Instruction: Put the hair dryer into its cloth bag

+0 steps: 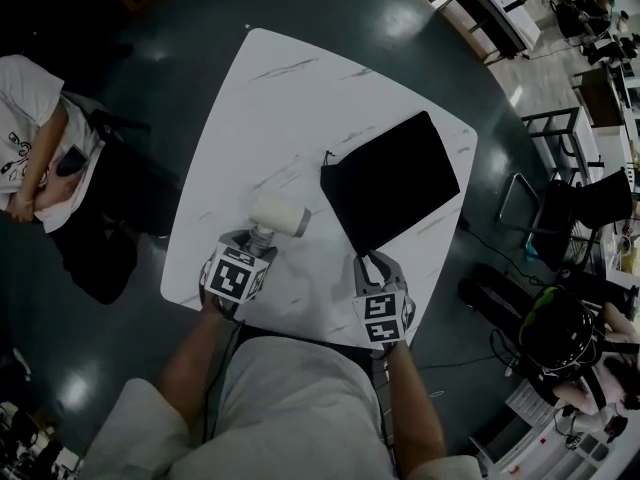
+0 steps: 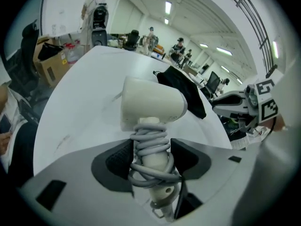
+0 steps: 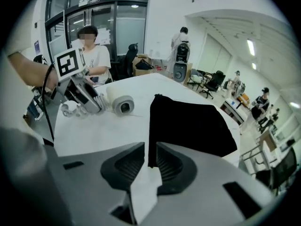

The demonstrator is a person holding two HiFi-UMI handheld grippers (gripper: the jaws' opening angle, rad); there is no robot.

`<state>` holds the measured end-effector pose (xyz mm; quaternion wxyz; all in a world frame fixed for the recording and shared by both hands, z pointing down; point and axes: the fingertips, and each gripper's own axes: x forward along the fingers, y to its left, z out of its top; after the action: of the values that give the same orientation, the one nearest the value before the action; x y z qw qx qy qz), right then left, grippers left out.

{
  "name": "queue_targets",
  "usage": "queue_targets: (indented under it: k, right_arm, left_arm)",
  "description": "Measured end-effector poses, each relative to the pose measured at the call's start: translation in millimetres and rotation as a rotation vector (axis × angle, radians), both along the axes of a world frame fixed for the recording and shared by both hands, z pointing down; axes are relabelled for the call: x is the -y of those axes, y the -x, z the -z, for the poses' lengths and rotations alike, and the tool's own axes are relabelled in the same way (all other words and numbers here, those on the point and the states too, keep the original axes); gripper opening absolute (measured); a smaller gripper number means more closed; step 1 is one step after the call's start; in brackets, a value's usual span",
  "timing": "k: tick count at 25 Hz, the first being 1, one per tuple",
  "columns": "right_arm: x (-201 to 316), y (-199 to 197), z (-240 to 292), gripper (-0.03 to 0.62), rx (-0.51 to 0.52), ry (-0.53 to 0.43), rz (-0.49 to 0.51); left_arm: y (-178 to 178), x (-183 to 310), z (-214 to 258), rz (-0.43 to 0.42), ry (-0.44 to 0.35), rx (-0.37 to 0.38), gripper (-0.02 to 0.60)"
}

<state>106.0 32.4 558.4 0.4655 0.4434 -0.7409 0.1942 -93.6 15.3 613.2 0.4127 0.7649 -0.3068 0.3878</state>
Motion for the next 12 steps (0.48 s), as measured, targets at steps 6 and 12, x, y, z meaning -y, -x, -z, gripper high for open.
queue_targets:
  k: [6,12]
  right_arm:
    - [-9.1,-5.1,-40.8,0.08,-0.149,0.023,0.109]
    - [-8.9,1.2,-58.1,0.081,-0.247,0.055,0.209]
  left_arm:
    - [2.9,-15.6,-11.8,0.061,0.001,-0.046,0.25]
    - [11.6,-21.0,-5.6,0.112,0.01,-0.095,0.249]
